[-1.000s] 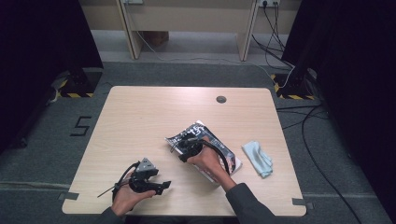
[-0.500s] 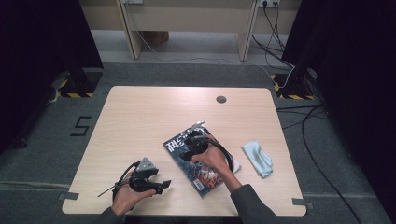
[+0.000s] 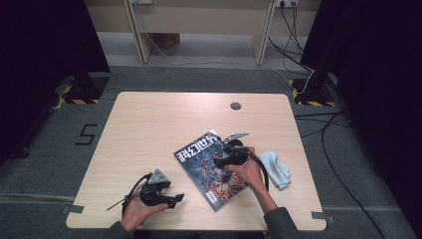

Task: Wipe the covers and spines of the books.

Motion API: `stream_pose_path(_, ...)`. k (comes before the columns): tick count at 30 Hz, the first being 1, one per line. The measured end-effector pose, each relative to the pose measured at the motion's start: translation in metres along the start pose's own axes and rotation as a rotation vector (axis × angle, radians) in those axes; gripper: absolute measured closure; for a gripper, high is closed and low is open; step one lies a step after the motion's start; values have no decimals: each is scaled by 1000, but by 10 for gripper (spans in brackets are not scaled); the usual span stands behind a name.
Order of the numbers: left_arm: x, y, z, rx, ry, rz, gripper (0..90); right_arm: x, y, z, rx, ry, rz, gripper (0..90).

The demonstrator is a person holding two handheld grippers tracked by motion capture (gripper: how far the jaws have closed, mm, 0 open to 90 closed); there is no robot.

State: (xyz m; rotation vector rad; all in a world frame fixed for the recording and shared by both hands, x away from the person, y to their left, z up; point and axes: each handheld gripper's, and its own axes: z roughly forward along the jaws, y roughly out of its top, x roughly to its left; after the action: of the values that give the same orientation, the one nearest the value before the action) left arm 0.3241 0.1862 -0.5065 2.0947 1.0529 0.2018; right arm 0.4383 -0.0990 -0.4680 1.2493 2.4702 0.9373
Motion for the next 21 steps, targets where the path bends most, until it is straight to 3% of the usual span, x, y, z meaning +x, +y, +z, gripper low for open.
stream_pose_path(8,-3,0,3,6,-4,9,259,-19,-17,-7,-6,-42,40,296)
stream_pose_path(13,-4,2,5,1,-5,11,260,-24,-23,-7,-13,-62,61,292)
stream_pose_path(21,-5,3,8,-8,-14,14,260,-27,-26,-4,18,-82,60,291)
